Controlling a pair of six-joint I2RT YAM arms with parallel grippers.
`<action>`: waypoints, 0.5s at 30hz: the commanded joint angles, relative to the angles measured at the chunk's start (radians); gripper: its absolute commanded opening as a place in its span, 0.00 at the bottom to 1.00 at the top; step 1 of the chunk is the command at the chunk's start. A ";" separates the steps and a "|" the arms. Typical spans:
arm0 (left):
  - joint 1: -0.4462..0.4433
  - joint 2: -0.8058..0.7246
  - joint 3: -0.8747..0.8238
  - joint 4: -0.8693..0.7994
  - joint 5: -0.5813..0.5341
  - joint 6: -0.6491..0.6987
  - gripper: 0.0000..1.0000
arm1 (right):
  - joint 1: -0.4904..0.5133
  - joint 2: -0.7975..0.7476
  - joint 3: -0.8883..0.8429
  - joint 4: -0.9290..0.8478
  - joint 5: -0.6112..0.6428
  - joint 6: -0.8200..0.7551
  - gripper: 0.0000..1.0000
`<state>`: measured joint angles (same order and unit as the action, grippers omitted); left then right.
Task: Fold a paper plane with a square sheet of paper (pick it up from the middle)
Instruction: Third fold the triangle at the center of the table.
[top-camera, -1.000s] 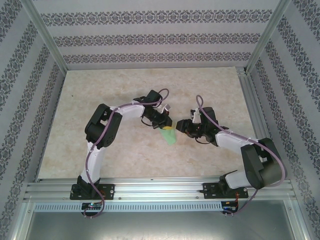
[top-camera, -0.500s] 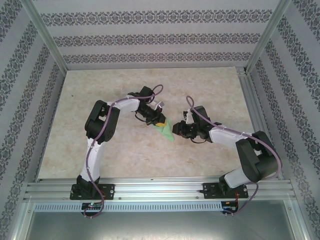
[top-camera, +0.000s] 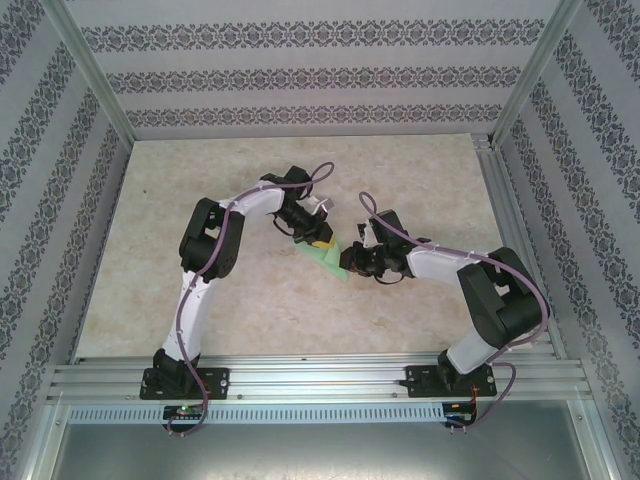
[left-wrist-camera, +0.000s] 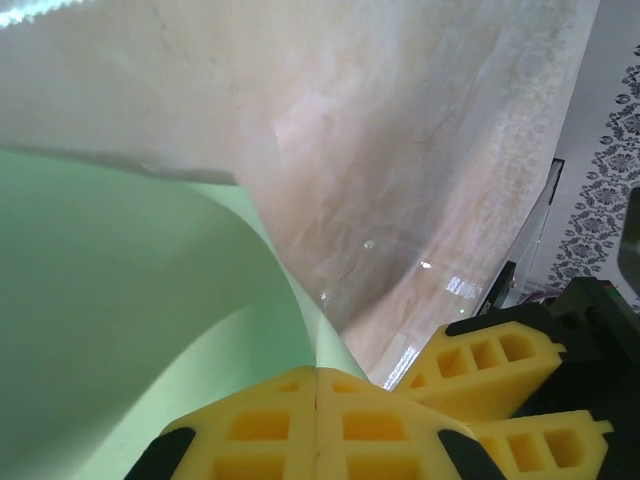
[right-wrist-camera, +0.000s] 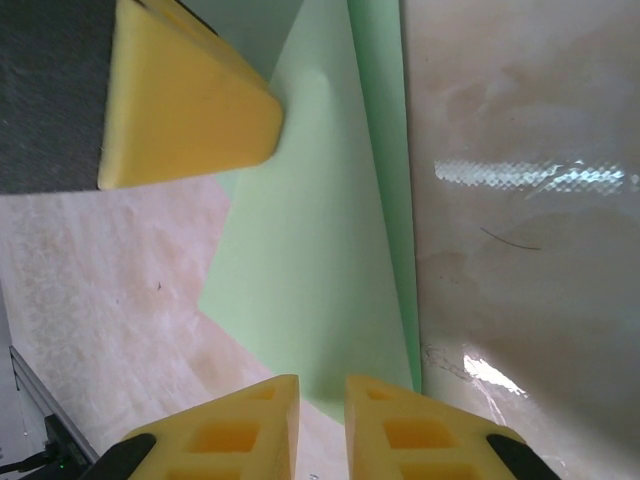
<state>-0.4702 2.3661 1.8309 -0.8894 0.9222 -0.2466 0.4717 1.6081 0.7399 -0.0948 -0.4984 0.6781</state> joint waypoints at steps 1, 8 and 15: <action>0.016 0.034 0.059 -0.120 -0.012 0.110 0.02 | 0.011 0.016 0.031 -0.005 0.015 -0.023 0.20; 0.034 0.069 0.120 -0.182 -0.059 0.166 0.01 | -0.001 -0.016 0.014 0.025 -0.001 -0.008 0.20; 0.037 0.123 0.219 -0.243 -0.061 0.225 0.02 | -0.016 -0.017 0.010 0.033 -0.012 0.004 0.20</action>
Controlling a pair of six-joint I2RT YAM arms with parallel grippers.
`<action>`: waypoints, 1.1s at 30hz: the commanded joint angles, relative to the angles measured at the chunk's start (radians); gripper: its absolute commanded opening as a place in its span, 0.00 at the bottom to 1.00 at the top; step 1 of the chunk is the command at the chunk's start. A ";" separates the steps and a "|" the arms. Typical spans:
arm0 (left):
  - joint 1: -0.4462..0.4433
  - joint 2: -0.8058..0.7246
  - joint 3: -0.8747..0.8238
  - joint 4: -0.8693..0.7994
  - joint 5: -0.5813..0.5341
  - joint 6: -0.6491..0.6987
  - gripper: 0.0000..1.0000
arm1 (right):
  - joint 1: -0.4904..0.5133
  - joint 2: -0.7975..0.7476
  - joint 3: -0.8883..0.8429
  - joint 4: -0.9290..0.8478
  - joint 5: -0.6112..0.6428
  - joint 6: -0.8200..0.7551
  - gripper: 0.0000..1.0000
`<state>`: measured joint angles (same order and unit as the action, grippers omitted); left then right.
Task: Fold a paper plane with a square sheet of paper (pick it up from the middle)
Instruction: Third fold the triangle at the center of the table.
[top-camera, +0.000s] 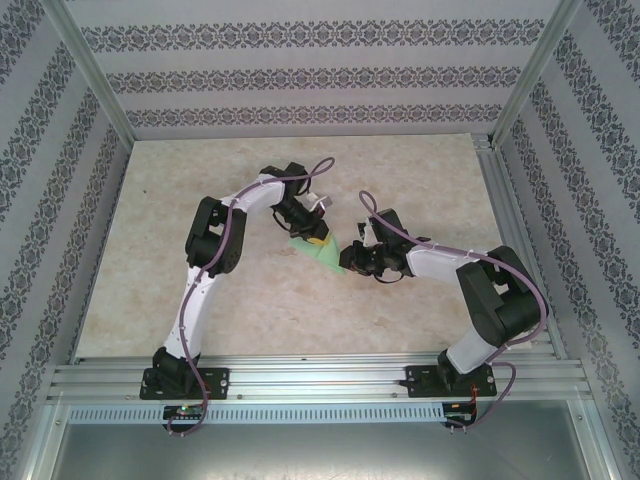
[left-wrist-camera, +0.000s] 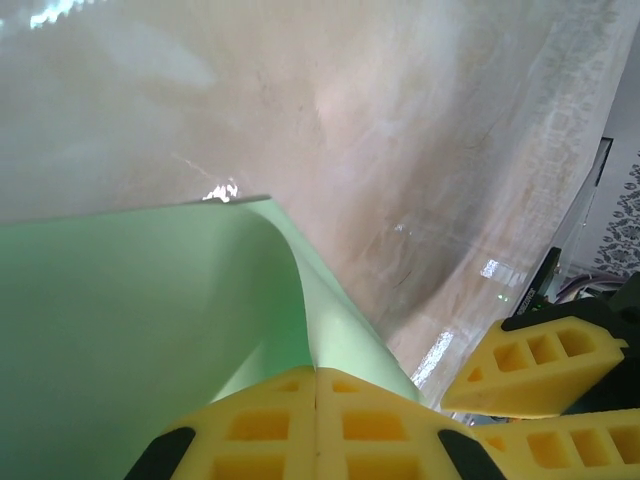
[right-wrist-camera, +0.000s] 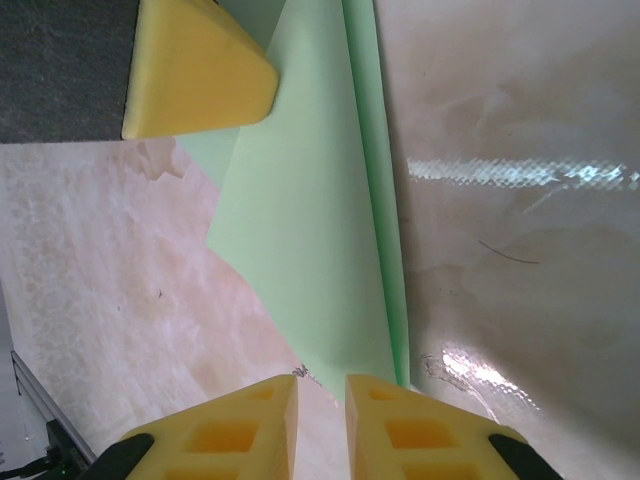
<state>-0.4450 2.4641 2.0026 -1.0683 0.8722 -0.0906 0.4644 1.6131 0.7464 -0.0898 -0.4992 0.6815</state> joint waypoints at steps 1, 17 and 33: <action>0.012 0.028 0.054 -0.070 -0.022 0.075 0.02 | -0.009 -0.019 0.005 0.023 -0.012 0.000 0.21; 0.013 0.067 0.108 -0.103 -0.041 0.127 0.02 | -0.007 0.077 0.034 0.062 -0.073 0.009 0.19; 0.016 0.107 0.184 -0.157 -0.078 0.143 0.02 | -0.009 0.107 0.050 0.031 -0.055 -0.014 0.19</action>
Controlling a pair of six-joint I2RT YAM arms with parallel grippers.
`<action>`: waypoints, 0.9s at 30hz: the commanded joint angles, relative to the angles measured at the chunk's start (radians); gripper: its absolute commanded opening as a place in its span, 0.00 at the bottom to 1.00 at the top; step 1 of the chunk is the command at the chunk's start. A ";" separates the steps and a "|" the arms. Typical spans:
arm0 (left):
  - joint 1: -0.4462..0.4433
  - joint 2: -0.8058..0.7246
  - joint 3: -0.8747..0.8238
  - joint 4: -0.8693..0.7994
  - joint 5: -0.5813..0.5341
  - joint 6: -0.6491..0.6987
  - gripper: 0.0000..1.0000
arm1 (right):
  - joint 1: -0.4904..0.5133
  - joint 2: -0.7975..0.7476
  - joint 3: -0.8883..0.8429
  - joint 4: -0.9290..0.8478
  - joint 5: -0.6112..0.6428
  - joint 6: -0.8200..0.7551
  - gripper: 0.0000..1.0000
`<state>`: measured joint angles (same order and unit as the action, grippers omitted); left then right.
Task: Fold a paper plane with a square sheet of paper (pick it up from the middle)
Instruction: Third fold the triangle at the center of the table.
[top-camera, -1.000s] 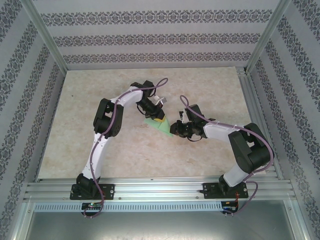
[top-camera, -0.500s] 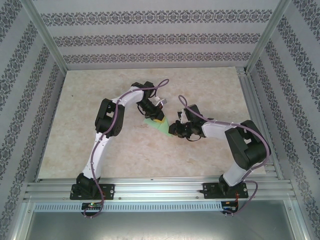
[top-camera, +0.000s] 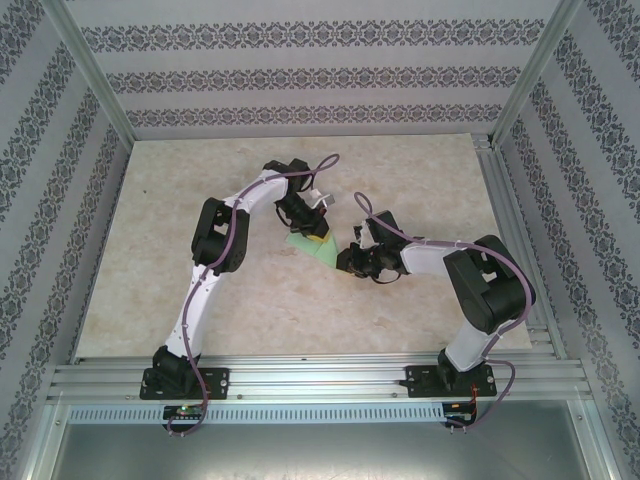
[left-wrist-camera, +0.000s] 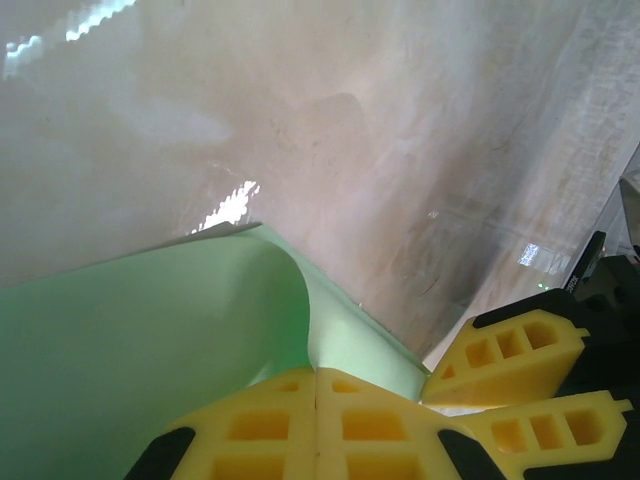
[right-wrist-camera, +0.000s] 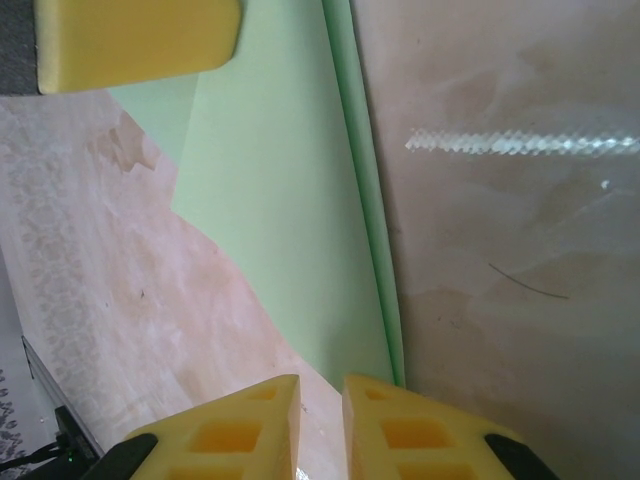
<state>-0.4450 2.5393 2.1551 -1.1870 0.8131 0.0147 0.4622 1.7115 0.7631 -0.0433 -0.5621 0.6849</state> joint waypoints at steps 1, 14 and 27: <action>0.017 0.032 0.032 -0.037 -0.020 0.037 0.02 | -0.007 0.013 0.033 -0.024 0.015 -0.022 0.19; 0.016 0.041 0.021 -0.021 -0.005 0.028 0.02 | -0.016 -0.016 0.060 -0.124 0.057 -0.064 0.20; 0.015 0.047 0.027 -0.010 0.004 0.021 0.02 | -0.016 -0.015 0.086 0.000 -0.045 0.012 0.21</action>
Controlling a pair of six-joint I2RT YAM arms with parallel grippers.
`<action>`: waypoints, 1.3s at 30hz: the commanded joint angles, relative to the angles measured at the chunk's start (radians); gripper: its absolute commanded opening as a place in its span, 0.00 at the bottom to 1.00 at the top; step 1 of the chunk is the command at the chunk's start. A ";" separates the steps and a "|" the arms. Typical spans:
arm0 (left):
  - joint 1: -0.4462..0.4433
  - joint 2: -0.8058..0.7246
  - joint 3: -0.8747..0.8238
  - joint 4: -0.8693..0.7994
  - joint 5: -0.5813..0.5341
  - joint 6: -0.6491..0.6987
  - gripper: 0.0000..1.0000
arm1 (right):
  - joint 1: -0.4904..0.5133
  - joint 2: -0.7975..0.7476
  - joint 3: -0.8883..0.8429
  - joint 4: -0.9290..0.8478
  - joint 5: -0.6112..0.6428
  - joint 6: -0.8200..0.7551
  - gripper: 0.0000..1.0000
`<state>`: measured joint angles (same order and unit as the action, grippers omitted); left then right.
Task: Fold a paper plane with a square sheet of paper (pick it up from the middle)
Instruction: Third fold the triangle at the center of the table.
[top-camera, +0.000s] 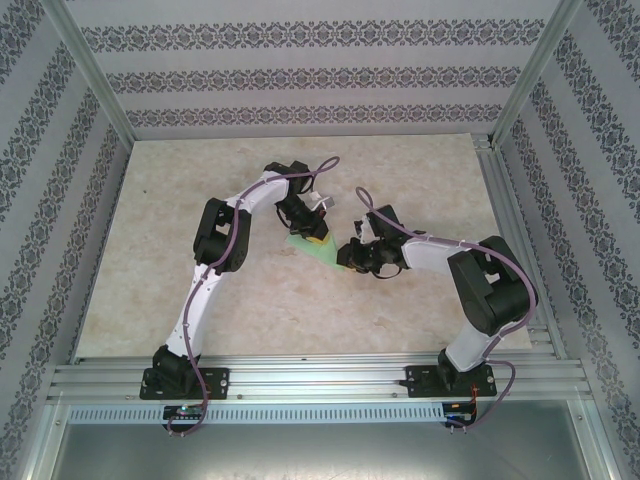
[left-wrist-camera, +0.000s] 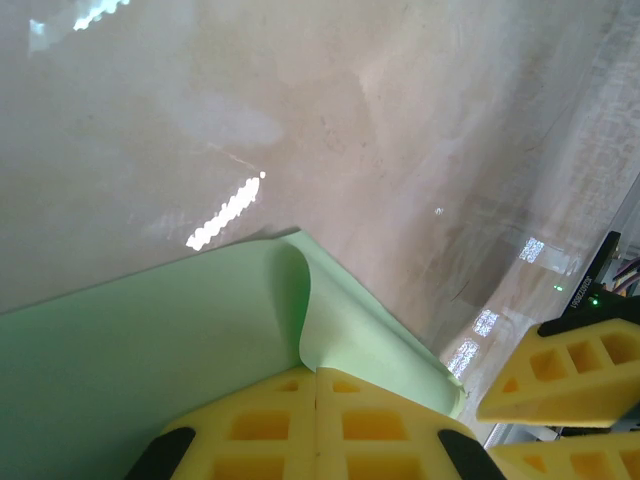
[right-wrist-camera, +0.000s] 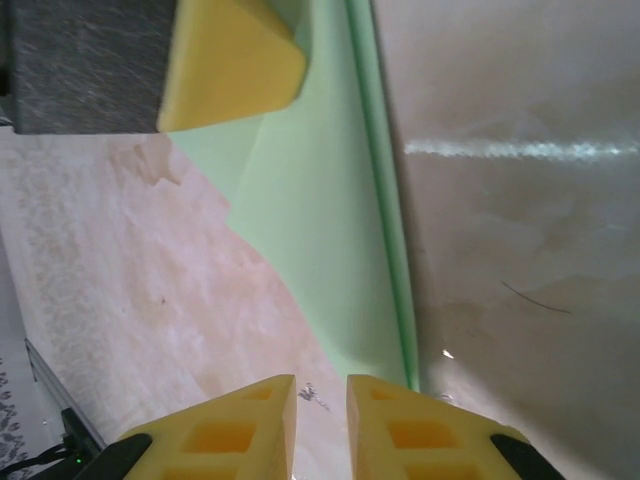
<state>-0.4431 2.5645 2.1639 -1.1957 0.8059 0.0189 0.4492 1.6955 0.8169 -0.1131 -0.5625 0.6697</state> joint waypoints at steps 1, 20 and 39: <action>0.013 0.021 0.017 -0.001 0.013 0.016 0.02 | -0.003 0.012 0.038 0.074 -0.050 0.030 0.21; 0.015 0.032 0.017 0.000 0.016 0.016 0.02 | 0.005 0.126 0.074 -0.123 0.081 -0.089 0.22; 0.014 0.037 0.016 0.001 0.009 0.018 0.01 | 0.002 0.117 0.035 -0.148 0.056 -0.108 0.22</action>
<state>-0.4389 2.5736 2.1651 -1.1957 0.8322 0.0193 0.4507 1.7763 0.8745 -0.2279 -0.5251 0.5808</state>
